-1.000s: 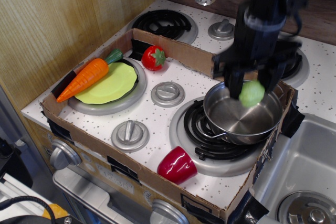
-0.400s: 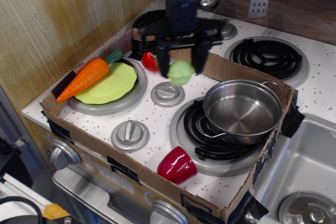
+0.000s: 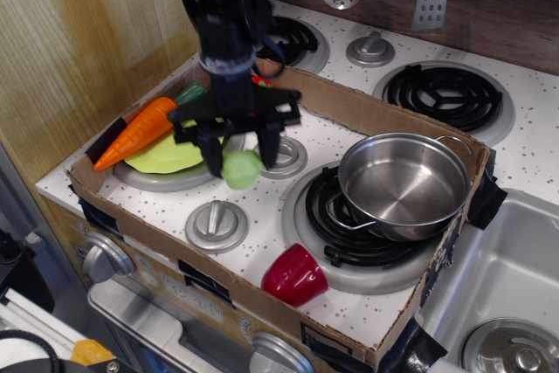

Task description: Take broccoli out of pan

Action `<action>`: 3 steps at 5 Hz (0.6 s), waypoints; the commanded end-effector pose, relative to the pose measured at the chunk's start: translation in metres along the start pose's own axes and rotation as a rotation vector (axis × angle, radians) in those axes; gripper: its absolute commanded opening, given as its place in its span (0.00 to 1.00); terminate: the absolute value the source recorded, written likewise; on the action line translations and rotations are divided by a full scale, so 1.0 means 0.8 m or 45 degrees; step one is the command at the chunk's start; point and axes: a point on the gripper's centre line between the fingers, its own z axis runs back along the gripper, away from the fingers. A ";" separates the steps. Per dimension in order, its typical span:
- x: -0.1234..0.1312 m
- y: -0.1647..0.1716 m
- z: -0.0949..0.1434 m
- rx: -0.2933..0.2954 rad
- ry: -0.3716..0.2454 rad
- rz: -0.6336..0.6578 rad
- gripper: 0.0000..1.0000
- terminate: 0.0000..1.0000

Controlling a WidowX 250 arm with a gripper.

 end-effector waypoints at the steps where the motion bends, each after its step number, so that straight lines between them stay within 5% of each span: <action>1: 0.022 -0.007 -0.004 -0.072 -0.061 -0.015 1.00 0.00; 3: 0.030 -0.049 0.054 0.077 -0.115 -0.063 1.00 0.00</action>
